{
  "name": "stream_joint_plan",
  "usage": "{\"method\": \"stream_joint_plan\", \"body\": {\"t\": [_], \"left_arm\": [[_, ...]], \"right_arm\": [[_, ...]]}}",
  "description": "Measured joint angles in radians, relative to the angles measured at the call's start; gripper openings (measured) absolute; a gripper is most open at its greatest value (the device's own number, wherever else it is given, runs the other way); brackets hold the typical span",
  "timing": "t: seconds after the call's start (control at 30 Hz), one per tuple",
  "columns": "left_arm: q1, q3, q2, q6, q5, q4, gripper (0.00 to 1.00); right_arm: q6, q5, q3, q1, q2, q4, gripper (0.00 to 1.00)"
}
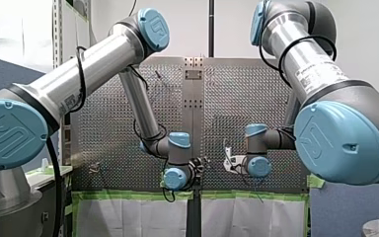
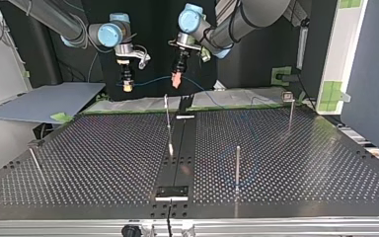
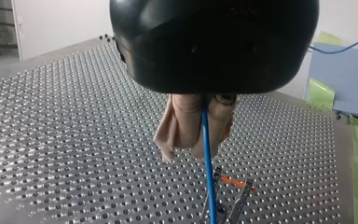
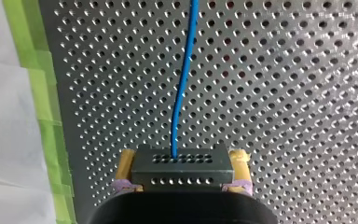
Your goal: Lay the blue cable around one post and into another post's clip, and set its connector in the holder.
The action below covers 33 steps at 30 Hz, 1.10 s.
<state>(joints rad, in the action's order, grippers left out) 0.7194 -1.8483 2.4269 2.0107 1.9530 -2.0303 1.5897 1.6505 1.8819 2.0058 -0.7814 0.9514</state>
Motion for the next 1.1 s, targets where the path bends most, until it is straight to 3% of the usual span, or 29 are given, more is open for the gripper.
{"method": "stream_joint_plan", "body": {"t": [0.3, 0.53, 0.73, 1.1], "left_arm": [[-0.002, 0.033, 0.011, -0.005, -0.004, -0.017, 0.1], [0.001, 0.088, 0.062, -0.004, -0.001, -0.053, 0.1], [-0.005, 0.118, 0.105, -0.002, 0.012, -0.043, 0.1], [-0.021, 0.124, 0.114, -0.079, 0.101, -0.054, 0.1]], "right_arm": [[0.004, -0.01, -0.029, -0.021, 0.034, 0.005, 0.13], [0.0, -0.02, -0.066, -0.05, 0.074, -0.017, 0.13], [-0.002, -0.023, -0.095, -0.069, 0.094, -0.031, 0.13], [0.003, -0.023, -0.147, -0.089, 0.103, -0.088, 0.13]]}}
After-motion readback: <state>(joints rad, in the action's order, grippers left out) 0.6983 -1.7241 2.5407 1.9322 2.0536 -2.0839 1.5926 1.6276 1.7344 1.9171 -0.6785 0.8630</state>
